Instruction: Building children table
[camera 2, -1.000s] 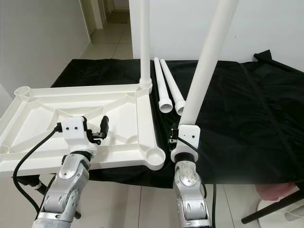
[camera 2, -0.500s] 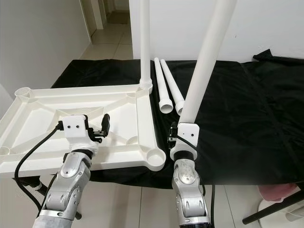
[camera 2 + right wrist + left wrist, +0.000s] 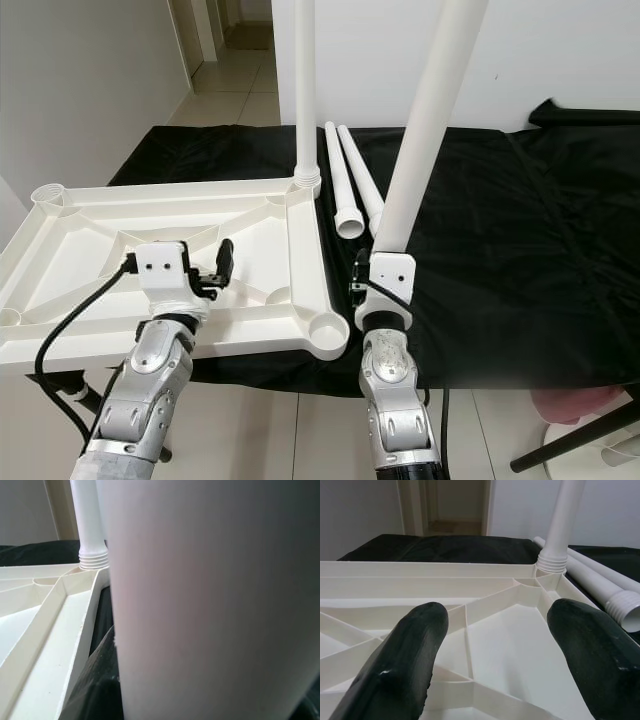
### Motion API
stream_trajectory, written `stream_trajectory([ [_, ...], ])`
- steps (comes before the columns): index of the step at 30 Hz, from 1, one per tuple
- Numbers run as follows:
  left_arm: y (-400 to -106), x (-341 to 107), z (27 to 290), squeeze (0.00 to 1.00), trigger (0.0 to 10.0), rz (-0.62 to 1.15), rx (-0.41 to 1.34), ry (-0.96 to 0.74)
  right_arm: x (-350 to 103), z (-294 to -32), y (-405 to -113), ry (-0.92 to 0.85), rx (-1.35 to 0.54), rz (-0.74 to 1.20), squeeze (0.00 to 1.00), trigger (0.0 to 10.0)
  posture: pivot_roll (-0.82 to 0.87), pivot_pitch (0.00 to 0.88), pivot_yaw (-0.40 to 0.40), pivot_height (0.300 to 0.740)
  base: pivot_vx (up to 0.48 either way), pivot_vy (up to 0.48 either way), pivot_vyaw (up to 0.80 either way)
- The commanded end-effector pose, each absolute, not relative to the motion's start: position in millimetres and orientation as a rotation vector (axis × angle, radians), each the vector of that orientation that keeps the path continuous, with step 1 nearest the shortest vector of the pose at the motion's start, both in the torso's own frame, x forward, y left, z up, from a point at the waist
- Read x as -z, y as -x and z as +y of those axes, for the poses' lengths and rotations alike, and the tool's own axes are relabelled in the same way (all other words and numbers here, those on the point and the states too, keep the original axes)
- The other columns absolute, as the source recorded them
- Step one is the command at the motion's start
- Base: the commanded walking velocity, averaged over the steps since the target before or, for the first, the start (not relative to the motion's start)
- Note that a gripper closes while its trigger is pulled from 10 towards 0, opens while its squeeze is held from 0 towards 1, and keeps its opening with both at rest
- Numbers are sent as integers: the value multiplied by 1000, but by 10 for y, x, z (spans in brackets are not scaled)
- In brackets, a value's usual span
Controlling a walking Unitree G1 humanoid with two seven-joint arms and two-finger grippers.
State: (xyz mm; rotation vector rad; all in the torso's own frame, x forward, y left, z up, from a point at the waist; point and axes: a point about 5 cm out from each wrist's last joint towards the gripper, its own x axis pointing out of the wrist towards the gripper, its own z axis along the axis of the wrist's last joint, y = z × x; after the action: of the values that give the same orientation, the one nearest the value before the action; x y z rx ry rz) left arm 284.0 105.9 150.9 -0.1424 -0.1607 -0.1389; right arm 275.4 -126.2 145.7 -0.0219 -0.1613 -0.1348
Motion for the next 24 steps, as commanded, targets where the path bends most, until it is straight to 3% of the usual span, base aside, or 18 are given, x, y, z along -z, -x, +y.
stream_trajectory([
  [1,-2848,-1505,1023,0,10000,-161,185,139,-1499,-1207,-2776,6,121,-183,0,10000,-8,0,56,740,0,0,0],
  [8,-2764,-1513,863,0,10000,-156,394,92,-1522,-1220,-2781,12,114,-187,0,10000,-13,0,56,740,0,0,0],
  [11,-2695,-1404,816,0,10000,-120,585,-15,-1549,-1244,-2841,48,70,-202,0,10000,-2,0,42,740,0,0,0],
  [14,-2696,-1338,879,0,10000,-90,659,-90,-1594,-1298,-2908,91,38,-223,0,10000,-3,6,50,740,0,0,0],
  [18,-2719,-1391,953,0,10000,-87,649,-51,-1617,-1402,-2939,95,56,-228,0,10000,-2,1,52,740,0,0,0],
  [24,-2566,-1373,920,0,10000,-55,781,-38,-1593,-1464,-2936,90,74,-218,0,10000,-7,0,55,740,0,0,0],
])
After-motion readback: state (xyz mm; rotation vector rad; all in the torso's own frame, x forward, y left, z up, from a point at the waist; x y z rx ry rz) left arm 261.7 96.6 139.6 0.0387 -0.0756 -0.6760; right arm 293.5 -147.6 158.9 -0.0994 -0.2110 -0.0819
